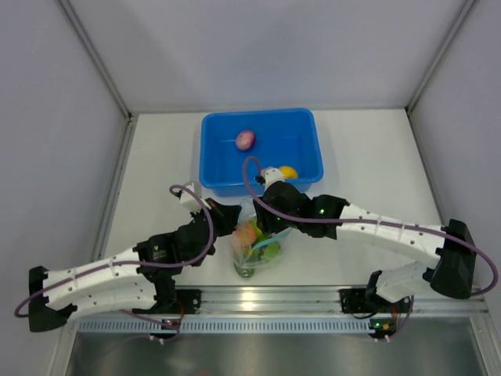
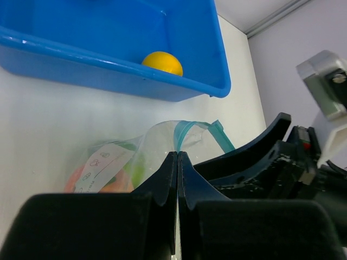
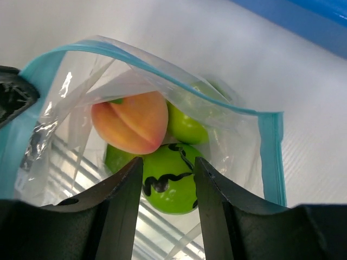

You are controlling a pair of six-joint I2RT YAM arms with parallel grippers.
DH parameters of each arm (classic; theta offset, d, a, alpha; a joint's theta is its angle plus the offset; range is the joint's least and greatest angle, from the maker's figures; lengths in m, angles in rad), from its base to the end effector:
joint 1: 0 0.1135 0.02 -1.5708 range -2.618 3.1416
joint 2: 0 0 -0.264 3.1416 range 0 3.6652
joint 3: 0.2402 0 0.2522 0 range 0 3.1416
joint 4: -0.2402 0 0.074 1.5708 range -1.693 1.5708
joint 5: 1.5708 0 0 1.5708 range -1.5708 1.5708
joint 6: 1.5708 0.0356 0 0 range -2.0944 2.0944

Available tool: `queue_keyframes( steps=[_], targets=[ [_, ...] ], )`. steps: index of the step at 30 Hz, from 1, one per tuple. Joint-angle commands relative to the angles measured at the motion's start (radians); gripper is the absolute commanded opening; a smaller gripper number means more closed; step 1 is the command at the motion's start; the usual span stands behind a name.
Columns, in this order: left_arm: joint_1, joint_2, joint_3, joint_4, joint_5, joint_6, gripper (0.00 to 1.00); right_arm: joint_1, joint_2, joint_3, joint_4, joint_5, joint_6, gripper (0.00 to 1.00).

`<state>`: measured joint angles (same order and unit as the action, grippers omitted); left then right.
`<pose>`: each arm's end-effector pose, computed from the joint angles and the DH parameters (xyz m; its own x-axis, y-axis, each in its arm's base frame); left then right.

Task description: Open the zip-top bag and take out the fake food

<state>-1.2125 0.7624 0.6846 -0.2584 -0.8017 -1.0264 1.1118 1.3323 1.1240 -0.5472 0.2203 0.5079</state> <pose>0.0840 -0.1514 0.3040 -0.4136 -0.5920 -0.6917 0.1152 0.7196 -0.6848 0.1350 0.2555 0.3035 -0.6566 -0.2575 -0.7089 -0.5551 0.8013 0.2231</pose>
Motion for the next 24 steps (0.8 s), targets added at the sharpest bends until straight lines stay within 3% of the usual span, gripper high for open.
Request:
queue_keyframes(
  steps=[1, 20, 24],
  targets=[
    [-0.004, 0.009, 0.035, 0.019, 0.004, -0.011, 0.0, 0.01, 0.039, 0.013, -0.016, 0.033, -0.014, 0.44],
    [-0.004, 0.041, 0.029, 0.021, 0.004, -0.026, 0.0, 0.011, 0.185, -0.006, 0.01, 0.014, -0.048, 0.35],
    [-0.004, 0.044, 0.027, 0.021, 0.006, -0.029, 0.0, 0.011, 0.194, -0.016, 0.026, 0.016, -0.052, 0.25]
  ],
)
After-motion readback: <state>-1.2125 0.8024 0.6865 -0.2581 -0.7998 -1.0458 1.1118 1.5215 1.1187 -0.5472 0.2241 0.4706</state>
